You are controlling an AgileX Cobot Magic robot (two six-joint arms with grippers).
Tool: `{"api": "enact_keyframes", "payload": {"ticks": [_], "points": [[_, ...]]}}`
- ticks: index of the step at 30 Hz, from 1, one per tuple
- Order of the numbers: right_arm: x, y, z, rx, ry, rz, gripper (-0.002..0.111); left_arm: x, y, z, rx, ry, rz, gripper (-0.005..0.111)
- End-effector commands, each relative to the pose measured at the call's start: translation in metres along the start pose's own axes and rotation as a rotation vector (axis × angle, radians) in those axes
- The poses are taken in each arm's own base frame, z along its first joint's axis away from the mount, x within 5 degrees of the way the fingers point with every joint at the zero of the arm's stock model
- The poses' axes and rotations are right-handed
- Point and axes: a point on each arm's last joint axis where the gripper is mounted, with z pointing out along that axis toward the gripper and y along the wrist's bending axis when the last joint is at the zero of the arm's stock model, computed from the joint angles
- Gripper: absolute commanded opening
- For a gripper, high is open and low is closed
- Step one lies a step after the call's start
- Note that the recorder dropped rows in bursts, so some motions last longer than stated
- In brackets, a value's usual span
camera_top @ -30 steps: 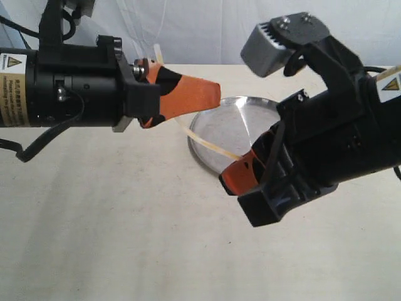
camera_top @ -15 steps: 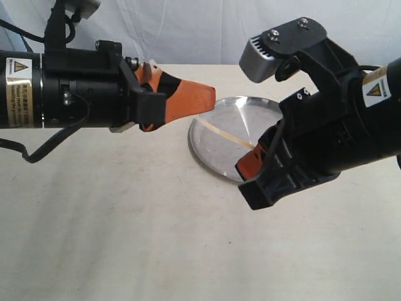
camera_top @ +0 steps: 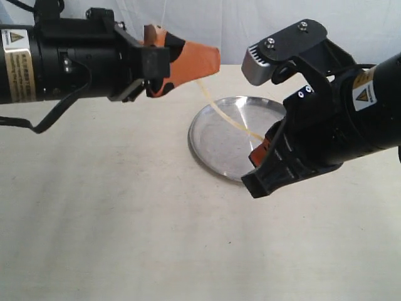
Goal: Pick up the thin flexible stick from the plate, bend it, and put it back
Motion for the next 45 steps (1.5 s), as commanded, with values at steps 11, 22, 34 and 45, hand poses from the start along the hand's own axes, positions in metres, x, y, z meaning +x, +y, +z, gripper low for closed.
{"api": "enact_keyframes", "payload": {"ticks": [11,22,34,45], "points": [[0.007,-0.113,0.146,0.268,0.211,0.230,-0.001,-0.038,-0.006,-0.017,-0.172,-0.118,0.305,0.060],[-0.017,-0.110,0.136,0.198,0.106,0.317,-0.001,-0.030,0.005,-0.024,-0.279,-0.130,0.279,0.054],[-0.045,-0.045,0.018,0.024,-0.190,0.259,-0.001,0.004,0.011,0.015,-0.030,0.071,-0.128,0.057],[0.009,-0.024,-0.005,-0.064,-0.192,0.294,-0.001,0.001,0.012,0.019,-0.011,0.022,-0.251,0.062]]}}
